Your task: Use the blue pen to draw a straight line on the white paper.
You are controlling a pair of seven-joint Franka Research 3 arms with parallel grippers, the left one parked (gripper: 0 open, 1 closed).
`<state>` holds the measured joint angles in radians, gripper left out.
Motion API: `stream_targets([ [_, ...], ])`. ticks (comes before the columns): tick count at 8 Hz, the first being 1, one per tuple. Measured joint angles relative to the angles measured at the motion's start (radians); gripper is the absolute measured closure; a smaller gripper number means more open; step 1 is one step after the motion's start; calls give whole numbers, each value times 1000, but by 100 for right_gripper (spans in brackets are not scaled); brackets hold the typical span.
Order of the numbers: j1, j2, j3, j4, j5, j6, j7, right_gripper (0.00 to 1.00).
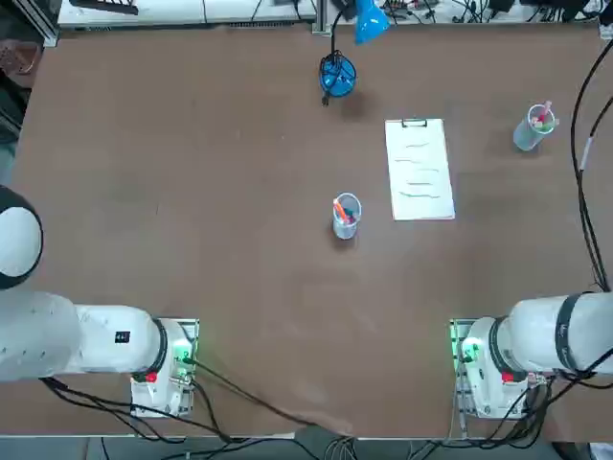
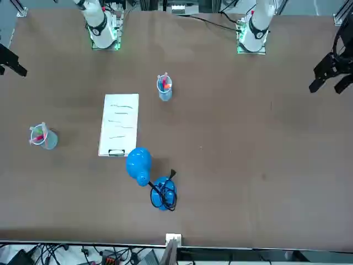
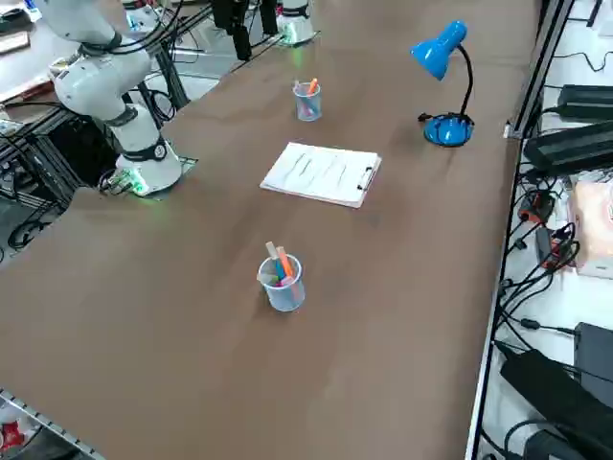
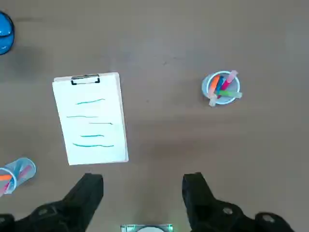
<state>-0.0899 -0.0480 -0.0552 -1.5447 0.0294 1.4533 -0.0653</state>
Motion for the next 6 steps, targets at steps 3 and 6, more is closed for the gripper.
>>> stream_targets([
  [3,0,0,0,0,0,0,-5,0],
  [6,-16,5,-2,-41,-13,24,-71,0],
])
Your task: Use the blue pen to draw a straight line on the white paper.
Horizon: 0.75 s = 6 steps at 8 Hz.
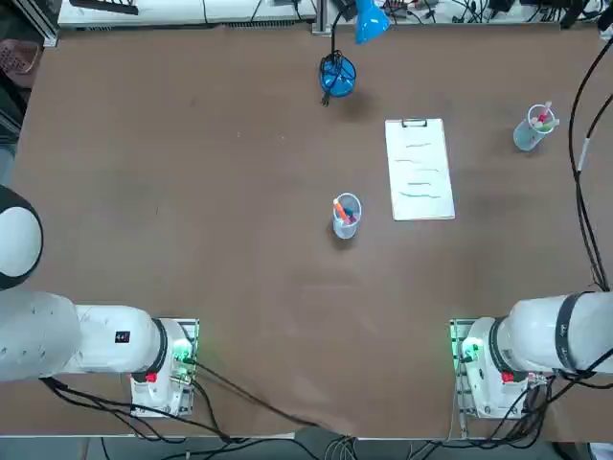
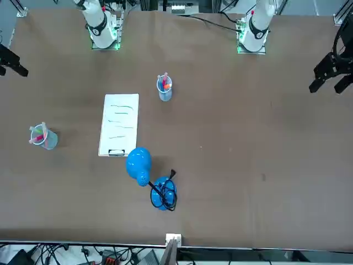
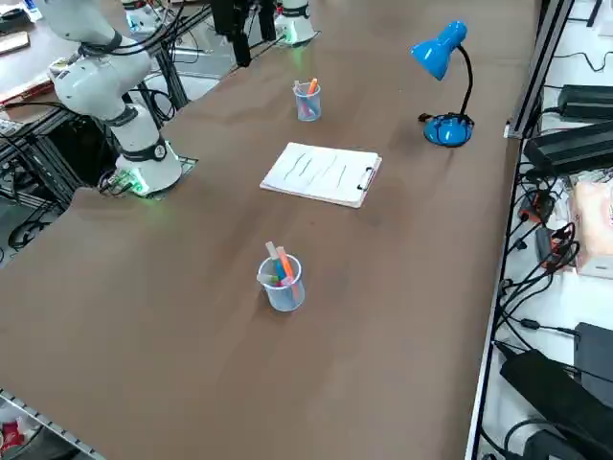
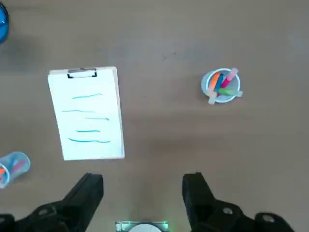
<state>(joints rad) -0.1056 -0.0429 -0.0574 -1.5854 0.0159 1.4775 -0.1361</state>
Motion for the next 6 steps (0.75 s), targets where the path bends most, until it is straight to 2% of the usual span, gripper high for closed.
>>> stream_targets([
  [3,-64,7,-9,-165,-23,213,-215,0],
  [6,-69,4,-8,-388,-81,516,-354,0],
])
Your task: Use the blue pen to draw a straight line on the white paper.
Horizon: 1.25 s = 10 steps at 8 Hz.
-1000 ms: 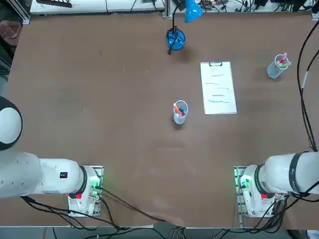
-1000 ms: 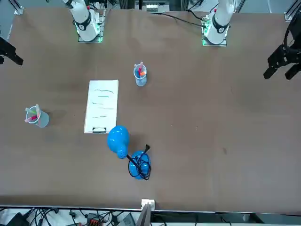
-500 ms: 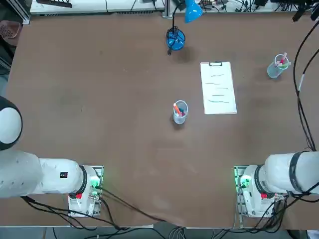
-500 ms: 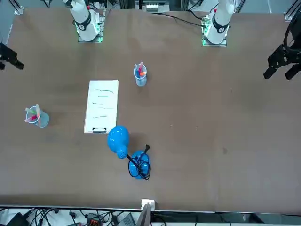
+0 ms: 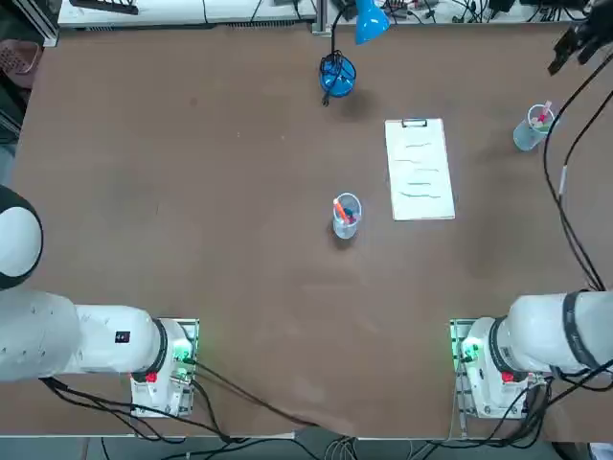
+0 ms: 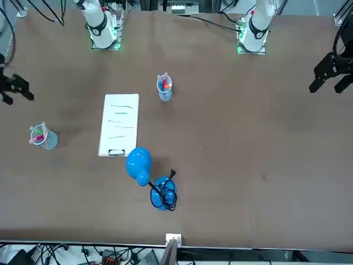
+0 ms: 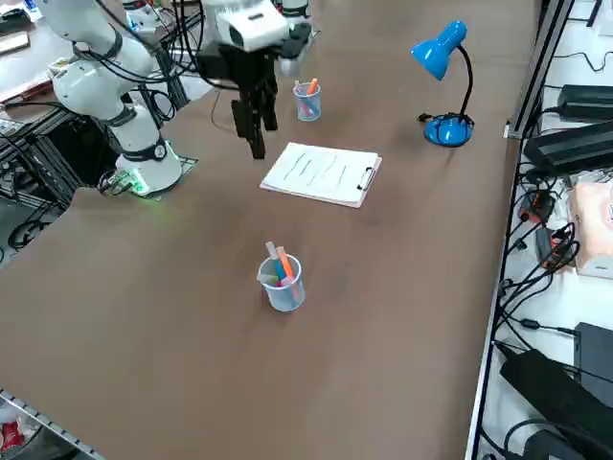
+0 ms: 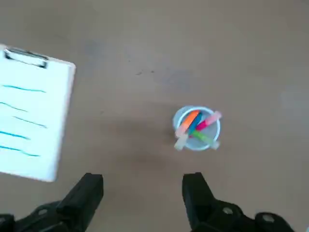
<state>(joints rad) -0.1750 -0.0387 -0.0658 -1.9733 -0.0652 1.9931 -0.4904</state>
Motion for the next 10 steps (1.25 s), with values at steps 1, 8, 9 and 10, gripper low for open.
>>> stream_targets([
  [1,-6,-1,0,-72,-30,100,-51,0],
  [8,-115,67,-1,-300,-74,521,-422,0],
  [9,-125,83,-1,-309,-75,566,-454,0],
  [10,-130,94,-1,-318,-80,605,-476,0],
])
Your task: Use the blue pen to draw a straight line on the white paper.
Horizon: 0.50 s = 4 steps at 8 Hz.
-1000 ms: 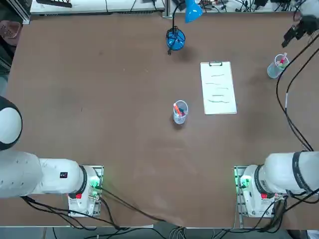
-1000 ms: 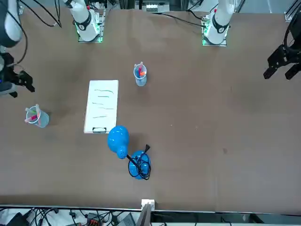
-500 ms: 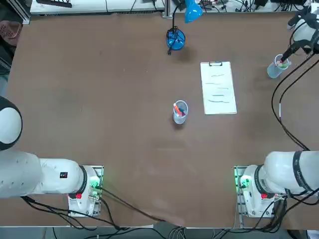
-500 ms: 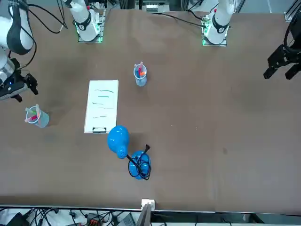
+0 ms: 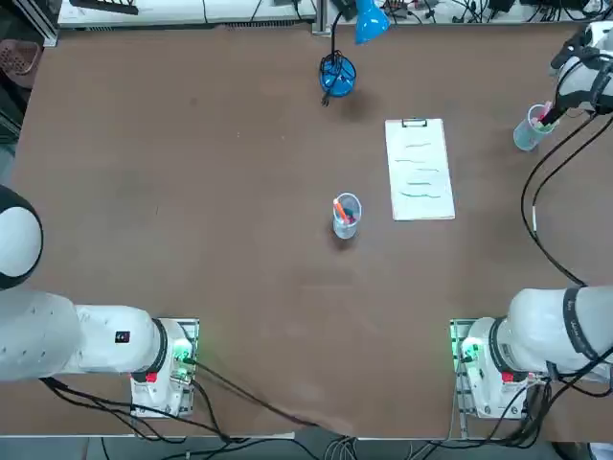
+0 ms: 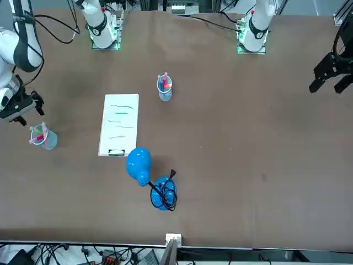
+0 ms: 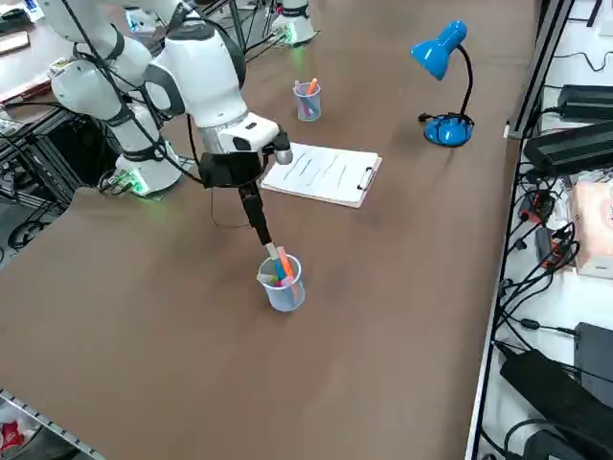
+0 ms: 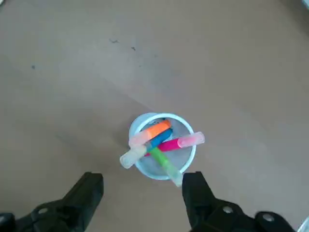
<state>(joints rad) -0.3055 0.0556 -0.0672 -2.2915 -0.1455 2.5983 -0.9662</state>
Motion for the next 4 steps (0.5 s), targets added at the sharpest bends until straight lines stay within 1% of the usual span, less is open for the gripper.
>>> stream_targets([
  [2,-11,22,0,-22,-47,80,-13,1],
  [4,-17,44,0,-31,-58,113,-19,4],
])
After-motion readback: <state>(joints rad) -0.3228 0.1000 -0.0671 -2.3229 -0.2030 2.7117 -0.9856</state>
